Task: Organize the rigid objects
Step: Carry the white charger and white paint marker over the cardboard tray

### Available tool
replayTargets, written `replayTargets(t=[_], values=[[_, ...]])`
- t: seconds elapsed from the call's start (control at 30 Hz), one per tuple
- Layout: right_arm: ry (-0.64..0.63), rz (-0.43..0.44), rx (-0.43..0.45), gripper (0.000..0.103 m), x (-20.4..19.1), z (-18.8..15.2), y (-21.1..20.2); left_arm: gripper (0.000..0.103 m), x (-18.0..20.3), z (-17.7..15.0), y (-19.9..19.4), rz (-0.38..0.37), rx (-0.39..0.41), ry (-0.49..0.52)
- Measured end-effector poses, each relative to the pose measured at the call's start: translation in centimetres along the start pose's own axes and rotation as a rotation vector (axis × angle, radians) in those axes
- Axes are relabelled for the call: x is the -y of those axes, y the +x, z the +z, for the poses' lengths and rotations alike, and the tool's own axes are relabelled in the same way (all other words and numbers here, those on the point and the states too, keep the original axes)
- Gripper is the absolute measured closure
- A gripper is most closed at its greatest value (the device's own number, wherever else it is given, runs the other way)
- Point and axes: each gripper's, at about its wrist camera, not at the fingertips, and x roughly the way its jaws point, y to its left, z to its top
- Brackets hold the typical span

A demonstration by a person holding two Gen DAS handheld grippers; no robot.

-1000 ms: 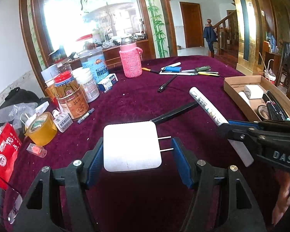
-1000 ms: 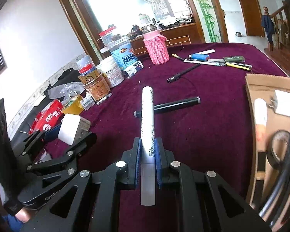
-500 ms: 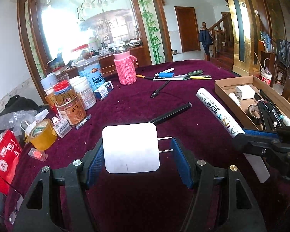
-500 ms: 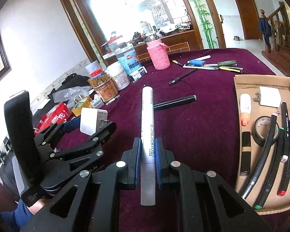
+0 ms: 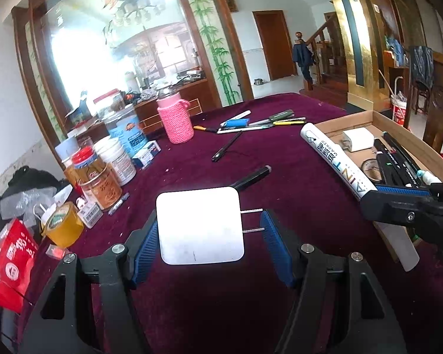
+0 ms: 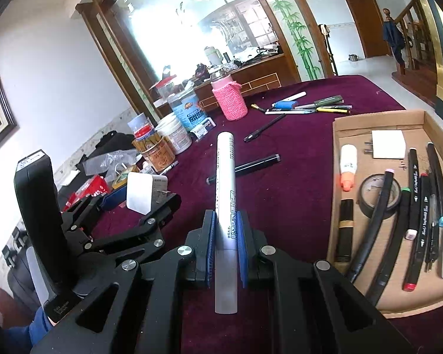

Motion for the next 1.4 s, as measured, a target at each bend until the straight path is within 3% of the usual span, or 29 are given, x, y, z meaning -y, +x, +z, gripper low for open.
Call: replayTargets(t=[0.4, 0.97, 1.4], values=[[0.099, -0.004, 0.064, 0.090, 4.8, -0.1, -3.4, 0.037, 5.2, 1.8, -0.3, -0.005, 0.013, 0.097], [0.239, -0.078, 0.158, 0.090, 12.2, -0.1, -8.6, 0.037, 14.5, 4.5, -0.2, -0.071, 0.045, 0.250], [0.300, -0.188, 0.134, 0.090, 16.5, 0.3, -9.2, 0.037, 19.3, 5.1, 1.7, -0.165, -0.012, 0.271]])
